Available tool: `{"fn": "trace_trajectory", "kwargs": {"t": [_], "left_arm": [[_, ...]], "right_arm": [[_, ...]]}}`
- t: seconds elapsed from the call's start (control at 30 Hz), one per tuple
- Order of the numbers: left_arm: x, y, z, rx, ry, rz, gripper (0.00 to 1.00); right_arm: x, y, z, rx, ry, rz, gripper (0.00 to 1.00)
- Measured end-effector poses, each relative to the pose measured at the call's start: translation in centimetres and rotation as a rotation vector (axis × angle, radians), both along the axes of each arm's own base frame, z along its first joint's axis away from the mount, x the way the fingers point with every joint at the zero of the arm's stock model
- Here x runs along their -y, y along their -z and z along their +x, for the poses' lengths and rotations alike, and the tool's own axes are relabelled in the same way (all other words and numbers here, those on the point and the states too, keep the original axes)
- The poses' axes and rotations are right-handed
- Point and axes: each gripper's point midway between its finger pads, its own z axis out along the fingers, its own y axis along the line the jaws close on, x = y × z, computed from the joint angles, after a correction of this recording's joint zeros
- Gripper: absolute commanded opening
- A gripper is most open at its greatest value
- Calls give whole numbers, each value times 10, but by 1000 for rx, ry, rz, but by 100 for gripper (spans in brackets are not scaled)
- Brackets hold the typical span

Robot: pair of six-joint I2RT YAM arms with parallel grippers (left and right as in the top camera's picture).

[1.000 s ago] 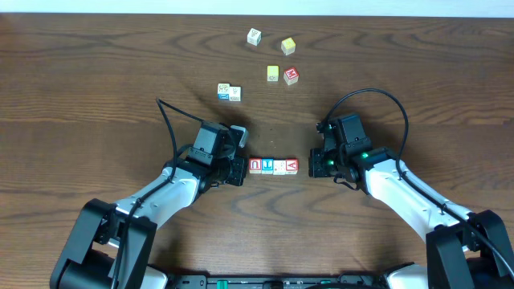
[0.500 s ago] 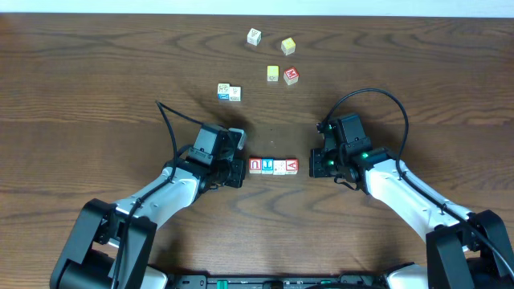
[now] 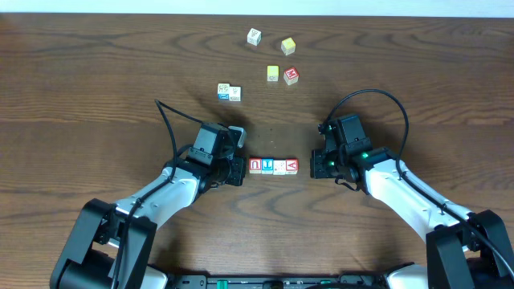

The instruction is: Lift 4 blocks

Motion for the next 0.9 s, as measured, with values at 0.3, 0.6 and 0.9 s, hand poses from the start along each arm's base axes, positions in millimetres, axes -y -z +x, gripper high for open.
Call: {"fn": "trace_trajectory", "kwargs": {"t": [0.3, 0.6, 0.9], "left_arm": [[-1, -1, 5, 21, -7, 4, 7], [0, -2, 5, 24, -8, 4, 9], [-1, -2, 5, 21, -15, 3, 8]], "right_arm": [[-2, 1, 5, 17, -1, 6, 1], [-7, 23, 6, -25, -10, 13, 1], [-21, 22, 4, -14, -50, 41, 1]]}}
